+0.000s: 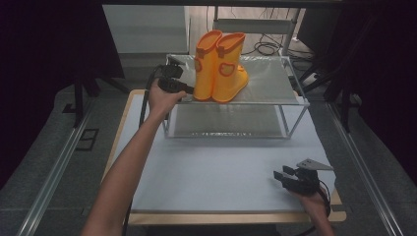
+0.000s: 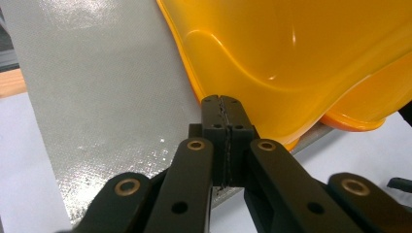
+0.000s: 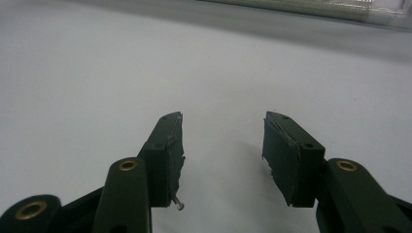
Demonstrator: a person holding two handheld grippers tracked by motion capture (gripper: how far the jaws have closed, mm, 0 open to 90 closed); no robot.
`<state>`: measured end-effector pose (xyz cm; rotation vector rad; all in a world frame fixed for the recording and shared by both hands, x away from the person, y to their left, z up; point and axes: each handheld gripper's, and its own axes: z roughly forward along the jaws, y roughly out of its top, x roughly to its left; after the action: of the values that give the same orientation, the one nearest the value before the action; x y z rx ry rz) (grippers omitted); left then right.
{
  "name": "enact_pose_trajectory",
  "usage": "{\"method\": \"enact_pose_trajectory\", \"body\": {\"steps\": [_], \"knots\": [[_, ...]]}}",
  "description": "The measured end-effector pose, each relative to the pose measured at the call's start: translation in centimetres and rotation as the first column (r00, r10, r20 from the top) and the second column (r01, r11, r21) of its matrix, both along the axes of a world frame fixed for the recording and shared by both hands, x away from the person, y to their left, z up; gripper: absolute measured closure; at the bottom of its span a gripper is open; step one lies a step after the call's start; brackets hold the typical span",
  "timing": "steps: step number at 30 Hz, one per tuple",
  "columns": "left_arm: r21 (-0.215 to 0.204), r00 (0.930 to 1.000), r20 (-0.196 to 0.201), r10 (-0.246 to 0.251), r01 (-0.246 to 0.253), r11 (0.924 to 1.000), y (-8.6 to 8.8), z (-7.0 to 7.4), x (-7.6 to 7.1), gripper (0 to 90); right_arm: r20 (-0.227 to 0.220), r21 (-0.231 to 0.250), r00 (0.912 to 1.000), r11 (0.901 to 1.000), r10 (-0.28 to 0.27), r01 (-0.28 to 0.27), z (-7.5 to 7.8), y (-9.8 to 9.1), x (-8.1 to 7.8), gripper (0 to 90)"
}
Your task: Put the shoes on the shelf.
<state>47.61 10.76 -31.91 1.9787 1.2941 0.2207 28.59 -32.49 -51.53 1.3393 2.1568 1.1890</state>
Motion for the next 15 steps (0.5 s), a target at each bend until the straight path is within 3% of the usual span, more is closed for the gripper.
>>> {"method": "enact_pose_trajectory", "body": {"steps": [7,15], "knots": [[-0.012,1.0,0.0,-0.003,0.003,0.9999,-0.2,0.2,-0.1,89.9,-0.004,0.006,1.0,1.0,0.005,-0.005,0.0,0.2,0.0,48.8],[-0.014,0.9997,0.008,-0.022,0.022,0.9996,-1.8,0.4,-0.5,89.8,-0.004,0.007,1.0,0.9999,0.007,-0.007,0.0,0.3,0.0,49.1]]}}
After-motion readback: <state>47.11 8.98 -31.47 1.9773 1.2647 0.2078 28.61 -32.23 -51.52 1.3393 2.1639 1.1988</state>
